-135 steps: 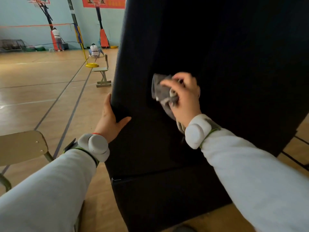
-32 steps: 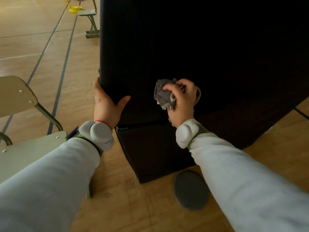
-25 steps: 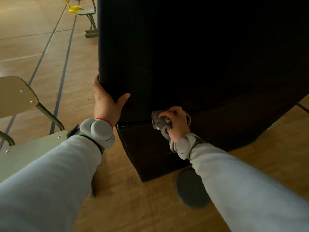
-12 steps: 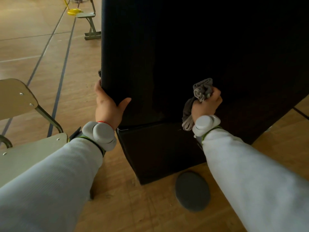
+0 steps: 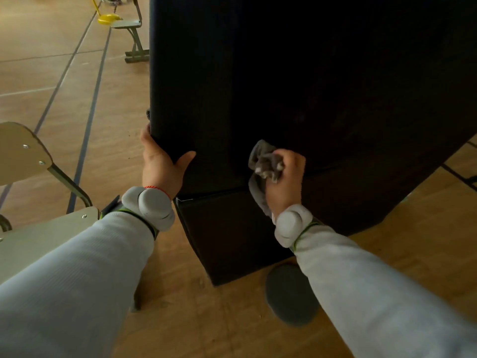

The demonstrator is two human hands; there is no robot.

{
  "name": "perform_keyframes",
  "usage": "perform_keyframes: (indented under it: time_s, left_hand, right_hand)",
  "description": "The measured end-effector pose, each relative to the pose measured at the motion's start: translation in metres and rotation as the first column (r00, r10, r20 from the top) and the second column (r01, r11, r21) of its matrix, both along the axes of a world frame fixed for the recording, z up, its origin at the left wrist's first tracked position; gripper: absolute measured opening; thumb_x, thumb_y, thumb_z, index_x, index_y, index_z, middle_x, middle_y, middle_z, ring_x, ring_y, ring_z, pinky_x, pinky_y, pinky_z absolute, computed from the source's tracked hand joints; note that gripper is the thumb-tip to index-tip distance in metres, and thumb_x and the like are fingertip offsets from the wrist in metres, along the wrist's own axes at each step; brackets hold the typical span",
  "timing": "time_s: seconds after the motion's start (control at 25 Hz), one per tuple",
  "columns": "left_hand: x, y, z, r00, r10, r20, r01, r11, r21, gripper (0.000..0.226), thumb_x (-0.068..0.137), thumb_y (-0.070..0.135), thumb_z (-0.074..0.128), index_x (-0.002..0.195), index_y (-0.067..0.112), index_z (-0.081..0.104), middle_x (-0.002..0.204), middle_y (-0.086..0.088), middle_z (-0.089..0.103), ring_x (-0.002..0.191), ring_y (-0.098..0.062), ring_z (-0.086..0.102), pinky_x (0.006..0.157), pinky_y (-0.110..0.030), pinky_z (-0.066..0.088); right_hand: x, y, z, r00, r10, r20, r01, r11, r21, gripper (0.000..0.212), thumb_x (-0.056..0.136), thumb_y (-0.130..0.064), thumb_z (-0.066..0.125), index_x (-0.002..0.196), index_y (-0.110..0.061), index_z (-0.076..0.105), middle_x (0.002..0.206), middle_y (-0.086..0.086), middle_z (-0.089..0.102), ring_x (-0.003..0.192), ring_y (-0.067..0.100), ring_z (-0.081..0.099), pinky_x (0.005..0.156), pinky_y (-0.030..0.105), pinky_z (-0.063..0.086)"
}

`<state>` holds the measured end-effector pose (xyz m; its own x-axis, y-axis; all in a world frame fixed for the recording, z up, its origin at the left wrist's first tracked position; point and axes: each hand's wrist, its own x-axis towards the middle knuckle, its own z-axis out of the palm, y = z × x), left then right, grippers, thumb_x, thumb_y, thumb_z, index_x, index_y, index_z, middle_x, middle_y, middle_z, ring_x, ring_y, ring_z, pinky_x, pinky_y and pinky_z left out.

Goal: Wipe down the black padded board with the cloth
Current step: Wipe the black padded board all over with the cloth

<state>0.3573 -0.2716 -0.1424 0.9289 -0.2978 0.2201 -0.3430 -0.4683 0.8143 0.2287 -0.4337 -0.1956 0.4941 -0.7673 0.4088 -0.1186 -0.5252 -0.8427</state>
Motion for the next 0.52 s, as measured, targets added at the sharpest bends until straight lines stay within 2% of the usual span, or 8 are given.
perform_keyframes:
  time_s: [0.08,0.12,0.16,0.28,0.32,0.4,0.44,0.52]
  left_hand:
    - [0.0,0.0,0.0,1.0,0.007,-0.016,-0.007,1.0,0.0,0.086,0.083,0.026,0.068,0.145,0.02,0.008,0.14,-0.012,0.037,0.123,-0.033,0.044,0.091,-0.042,0.042]
    - [0.0,0.0,-0.003,1.0,0.007,-0.02,-0.007,1.0,0.007,0.086,0.082,0.027,0.068,0.145,0.02,0.008,0.139,-0.012,0.038,0.122,-0.033,0.044,0.09,-0.042,0.042]
    - [0.001,0.0,-0.003,1.0,0.006,-0.012,-0.006,1.0,0.012,0.086,0.082,0.028,0.068,0.144,0.02,0.009,0.139,-0.012,0.038,0.121,-0.034,0.045,0.09,-0.043,0.043]
    - [0.003,0.0,-0.002,0.999,0.007,0.033,-0.008,0.999,0.031,0.085,0.082,0.03,0.068,0.144,0.018,0.009,0.139,-0.011,0.039,0.121,-0.033,0.046,0.091,-0.044,0.045]
    - [0.002,0.001,-0.001,0.999,0.008,0.035,-0.009,1.0,0.03,0.085,0.082,0.029,0.068,0.144,0.017,0.01,0.139,-0.011,0.038,0.122,-0.033,0.045,0.092,-0.044,0.044]
    - [0.0,0.0,0.003,1.0,-0.004,0.013,0.004,1.0,0.016,0.085,0.083,0.026,0.068,0.143,0.015,0.01,0.139,-0.012,0.038,0.124,-0.032,0.043,0.094,-0.041,0.043]
    - [0.0,0.001,0.006,1.0,-0.016,0.001,0.016,1.0,0.026,0.085,0.082,0.026,0.068,0.143,0.015,0.009,0.138,-0.012,0.038,0.123,-0.031,0.044,0.094,-0.04,0.043]
    - [0.001,0.006,0.013,0.999,-0.034,-0.02,0.035,0.996,0.085,0.086,0.081,0.03,0.069,0.142,0.015,0.011,0.138,-0.013,0.039,0.121,-0.032,0.046,0.091,-0.04,0.044]
  right_hand:
    - [0.009,-0.006,0.014,0.952,-0.236,0.197,0.223,0.971,0.086,0.026,0.081,-0.008,0.051,0.105,0.002,0.056,0.109,0.019,0.047,0.091,0.016,0.05,0.078,0.028,0.043]
    - [0.015,-0.004,0.017,0.942,-0.249,0.227,0.219,0.964,0.148,0.027,0.081,-0.007,0.051,0.106,0.004,0.056,0.105,0.017,0.048,0.088,0.012,0.049,0.076,0.024,0.04]
    - [0.02,0.0,0.018,0.958,-0.221,0.182,0.192,0.968,0.164,0.029,0.079,-0.005,0.053,0.107,0.003,0.056,0.106,0.016,0.048,0.087,0.01,0.047,0.075,0.022,0.038]
    - [0.025,0.014,-0.009,0.997,-0.042,-0.058,0.04,0.999,-0.025,0.033,0.078,-0.002,0.061,0.11,-0.007,0.057,0.121,0.012,0.038,0.105,0.02,0.042,0.084,0.023,0.036]
    - [0.023,0.019,-0.02,0.981,0.038,-0.188,-0.046,0.998,-0.038,0.031,0.081,-0.004,0.059,0.11,-0.013,0.058,0.122,0.01,0.037,0.111,0.024,0.041,0.089,0.026,0.037]
    - [0.016,0.022,-0.036,0.894,0.166,-0.417,-0.208,0.977,-0.057,0.036,0.083,-0.004,0.055,0.114,-0.02,0.059,0.125,0.011,0.04,0.114,0.028,0.04,0.095,0.032,0.036]
    - [0.014,0.022,-0.037,0.868,0.204,-0.453,-0.249,0.968,-0.042,0.04,0.082,-0.001,0.053,0.117,-0.021,0.059,0.125,0.013,0.042,0.114,0.029,0.041,0.095,0.034,0.037]
    - [0.011,0.026,-0.028,0.893,0.207,-0.4,-0.233,0.972,-0.017,0.041,0.082,0.0,0.052,0.118,-0.017,0.058,0.123,0.015,0.044,0.111,0.03,0.045,0.093,0.033,0.039]
